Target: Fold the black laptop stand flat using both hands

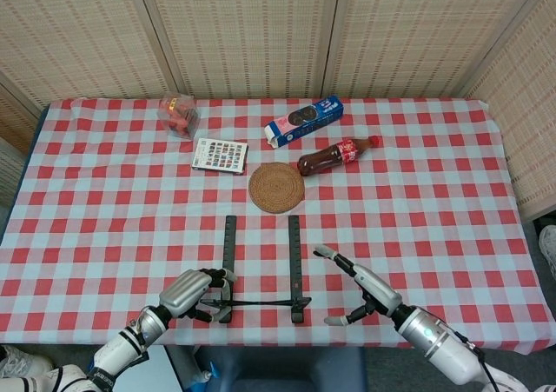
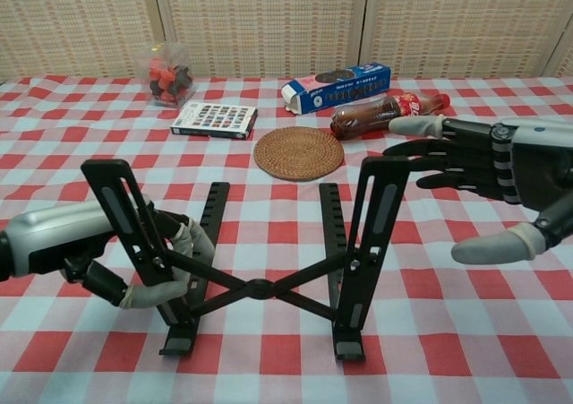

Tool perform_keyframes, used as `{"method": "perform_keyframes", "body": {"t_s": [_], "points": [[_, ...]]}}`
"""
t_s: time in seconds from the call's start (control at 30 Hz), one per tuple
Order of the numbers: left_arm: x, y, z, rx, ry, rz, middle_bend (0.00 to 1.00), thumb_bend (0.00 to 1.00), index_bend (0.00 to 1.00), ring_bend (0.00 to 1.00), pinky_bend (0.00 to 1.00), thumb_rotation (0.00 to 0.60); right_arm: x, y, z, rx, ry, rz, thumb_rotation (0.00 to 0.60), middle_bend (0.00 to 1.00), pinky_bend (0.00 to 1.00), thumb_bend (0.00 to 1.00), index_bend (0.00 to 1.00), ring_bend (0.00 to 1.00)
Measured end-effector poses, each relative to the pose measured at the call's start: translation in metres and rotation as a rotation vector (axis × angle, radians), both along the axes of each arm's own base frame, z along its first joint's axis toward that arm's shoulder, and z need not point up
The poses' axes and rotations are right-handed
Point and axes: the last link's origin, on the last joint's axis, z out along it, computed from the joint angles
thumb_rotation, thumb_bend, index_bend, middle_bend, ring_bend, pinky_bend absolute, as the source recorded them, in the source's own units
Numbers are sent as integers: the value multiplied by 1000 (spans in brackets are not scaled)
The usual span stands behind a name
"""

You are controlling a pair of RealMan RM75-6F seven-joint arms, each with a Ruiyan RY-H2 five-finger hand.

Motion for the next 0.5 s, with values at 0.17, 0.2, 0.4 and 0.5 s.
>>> {"method": "perform_keyframes", "body": {"t_s": [0.17, 0.2, 0.4, 0.5], "points": [[1, 0, 1, 12, -4, -7, 259, 352, 435, 282, 309, 421, 0, 0, 0, -1, -4, -2, 600, 67, 0, 24, 0, 0], [1, 0, 1, 14, -2, -10, 260, 352, 430, 282, 309, 420, 0, 0, 0, 0, -4, -2, 600, 67, 0, 24, 0, 0], [-2, 0, 2, 31, 33, -38, 260, 353, 473, 280, 309, 420, -1, -1, 0, 2, -8, -3, 600, 67, 0, 24, 0, 0], [-3, -1, 1, 38, 51, -49, 260, 353, 492, 280, 309, 421, -1, 0, 0, 5, -10, -1, 600, 67, 0, 24, 0, 0]]}}
